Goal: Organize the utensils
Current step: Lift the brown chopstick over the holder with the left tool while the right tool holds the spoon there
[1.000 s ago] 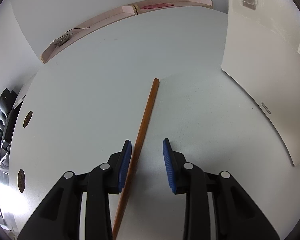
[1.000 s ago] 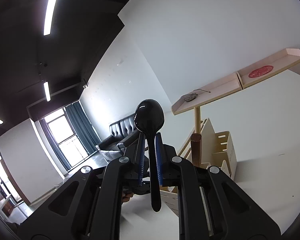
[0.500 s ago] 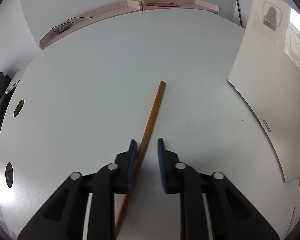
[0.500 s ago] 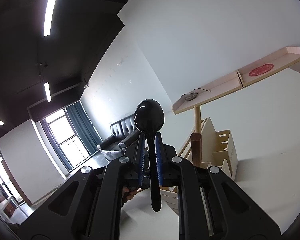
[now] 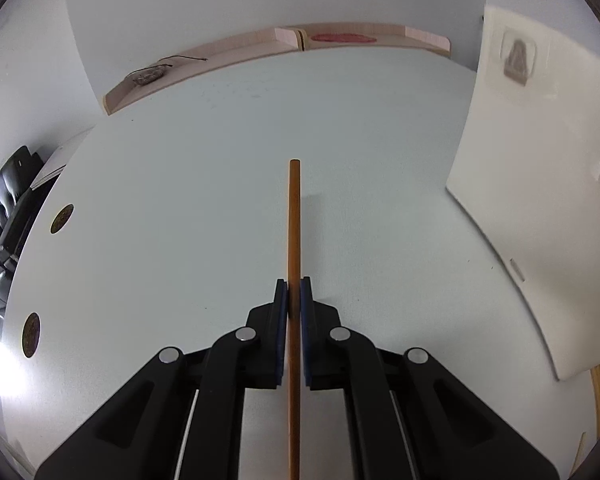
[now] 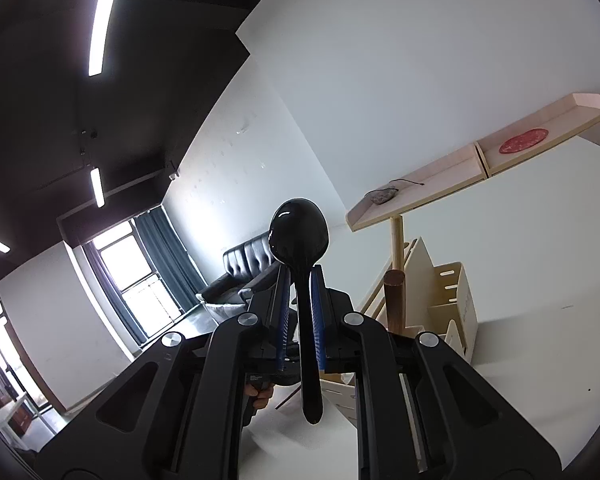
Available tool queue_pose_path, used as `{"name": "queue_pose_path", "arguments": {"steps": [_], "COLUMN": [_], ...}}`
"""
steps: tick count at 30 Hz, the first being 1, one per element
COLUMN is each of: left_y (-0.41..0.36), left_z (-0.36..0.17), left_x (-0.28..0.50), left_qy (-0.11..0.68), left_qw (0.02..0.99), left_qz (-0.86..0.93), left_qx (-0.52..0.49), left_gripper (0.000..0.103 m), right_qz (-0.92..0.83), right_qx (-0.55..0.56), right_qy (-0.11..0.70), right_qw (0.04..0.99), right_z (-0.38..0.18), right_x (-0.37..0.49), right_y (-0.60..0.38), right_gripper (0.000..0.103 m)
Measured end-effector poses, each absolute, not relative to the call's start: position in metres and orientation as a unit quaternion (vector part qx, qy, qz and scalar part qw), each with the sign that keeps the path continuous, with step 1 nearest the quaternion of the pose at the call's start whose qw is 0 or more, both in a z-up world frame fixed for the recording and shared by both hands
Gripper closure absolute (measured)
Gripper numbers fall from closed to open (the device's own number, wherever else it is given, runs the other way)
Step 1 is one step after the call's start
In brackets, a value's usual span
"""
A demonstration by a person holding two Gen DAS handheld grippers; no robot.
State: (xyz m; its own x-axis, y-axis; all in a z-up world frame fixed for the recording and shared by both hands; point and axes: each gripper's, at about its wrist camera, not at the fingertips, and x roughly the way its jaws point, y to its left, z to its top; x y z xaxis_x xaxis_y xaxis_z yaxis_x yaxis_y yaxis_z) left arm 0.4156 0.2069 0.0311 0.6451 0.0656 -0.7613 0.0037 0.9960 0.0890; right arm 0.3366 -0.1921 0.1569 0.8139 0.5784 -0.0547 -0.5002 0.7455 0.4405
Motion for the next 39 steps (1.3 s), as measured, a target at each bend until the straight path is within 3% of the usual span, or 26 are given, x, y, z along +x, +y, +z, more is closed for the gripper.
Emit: {"name": "queue_pose_path", "arguments": {"steps": [9, 20, 32, 39], "left_y": [0.198, 0.124, 0.068, 0.055], "left_z": [0.093, 0.172, 0.228, 0.228], "left_x": [0.35, 0.295, 0.299, 0.314], "left_qy": [0.31, 0.169, 0.045, 0.001], "left_qw": [0.951, 0.984, 0.99, 0.989], "left_qz": [0.007, -0.049, -0.096, -0.091], "left_qx": [-0.003, -0.026, -0.088, -0.117], "left_gripper": [0.097, 0.097, 0.097, 0.097], "right_qz": [0.286, 0.28, 0.261, 0.259], "right_qx": [0.202, 0.213, 0.221, 0.223], "right_qy": [0.093, 0.087, 0.056, 0.026], "right_qw": [0.932, 0.932, 0.938, 0.939], "right_z": [0.154, 0.154, 0.145, 0.14], "right_x": [0.337, 0.336, 0.336, 0.338], "right_y": [-0.187, -0.192, -0.199, -0.201], "right_gripper": [0.093, 0.093, 0.093, 0.093]}}
